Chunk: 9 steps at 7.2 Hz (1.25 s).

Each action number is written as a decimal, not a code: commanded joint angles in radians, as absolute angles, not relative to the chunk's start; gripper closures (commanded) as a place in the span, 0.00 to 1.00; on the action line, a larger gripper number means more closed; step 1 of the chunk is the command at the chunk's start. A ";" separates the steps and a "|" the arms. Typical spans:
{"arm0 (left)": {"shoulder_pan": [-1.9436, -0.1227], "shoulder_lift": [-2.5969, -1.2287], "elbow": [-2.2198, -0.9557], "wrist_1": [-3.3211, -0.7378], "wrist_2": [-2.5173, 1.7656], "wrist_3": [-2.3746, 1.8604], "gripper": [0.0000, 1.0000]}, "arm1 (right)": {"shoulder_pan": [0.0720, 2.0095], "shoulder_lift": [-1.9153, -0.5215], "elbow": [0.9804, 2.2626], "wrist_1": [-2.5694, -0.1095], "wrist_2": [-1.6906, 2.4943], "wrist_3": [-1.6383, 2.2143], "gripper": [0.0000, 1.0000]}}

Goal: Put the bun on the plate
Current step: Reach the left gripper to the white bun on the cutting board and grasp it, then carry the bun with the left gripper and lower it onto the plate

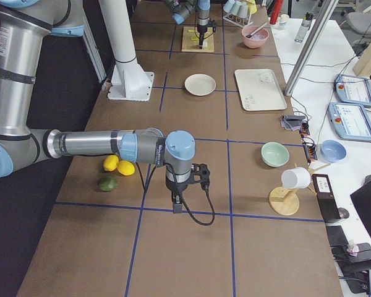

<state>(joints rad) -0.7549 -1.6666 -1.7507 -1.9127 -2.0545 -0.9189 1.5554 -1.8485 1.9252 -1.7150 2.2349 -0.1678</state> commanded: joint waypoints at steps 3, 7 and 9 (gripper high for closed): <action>-0.756 -1.709 -1.807 -1.894 -2.060 -0.934 0.82 | 1.555 -1.848 1.925 -1.715 2.235 -0.167 0.00; -0.615 -2.099 -1.752 -1.601 -2.051 -1.241 0.80 | 1.555 -1.850 1.921 -1.715 2.237 -0.167 0.00; -0.533 -2.306 -1.593 -1.606 -1.966 -1.397 0.77 | 1.555 -1.851 1.921 -1.715 2.238 -0.167 0.00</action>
